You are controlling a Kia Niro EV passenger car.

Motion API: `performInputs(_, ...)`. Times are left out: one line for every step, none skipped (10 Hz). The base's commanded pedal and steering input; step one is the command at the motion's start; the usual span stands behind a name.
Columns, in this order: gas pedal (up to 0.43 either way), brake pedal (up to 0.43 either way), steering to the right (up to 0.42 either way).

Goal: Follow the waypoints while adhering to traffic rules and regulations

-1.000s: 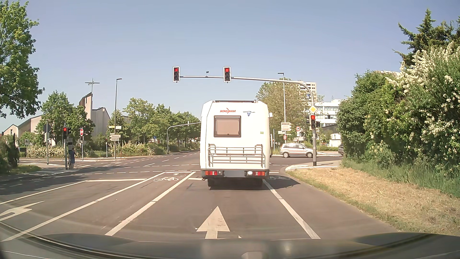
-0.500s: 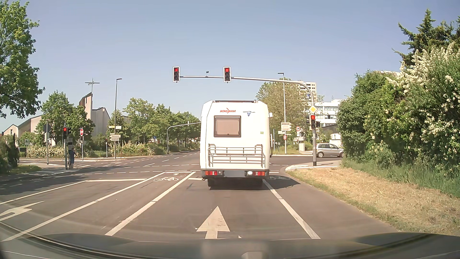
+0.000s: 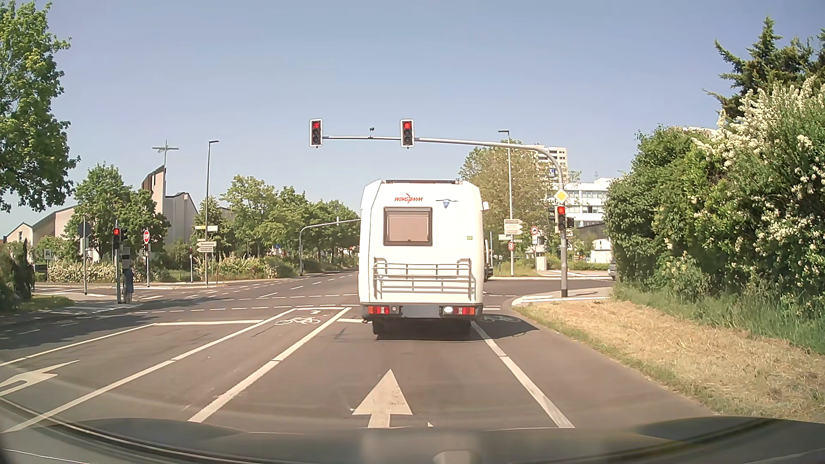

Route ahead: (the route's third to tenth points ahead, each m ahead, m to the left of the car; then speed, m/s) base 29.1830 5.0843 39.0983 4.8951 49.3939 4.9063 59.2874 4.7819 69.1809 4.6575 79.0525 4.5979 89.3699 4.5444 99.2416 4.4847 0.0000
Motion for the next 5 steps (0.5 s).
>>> performInputs(0.0,0.293,0.005)
performInputs(0.0,0.293,0.005)
performInputs(0.0,0.293,0.005)
performInputs(0.0,0.293,0.005)
performInputs(0.0,0.293,0.005)
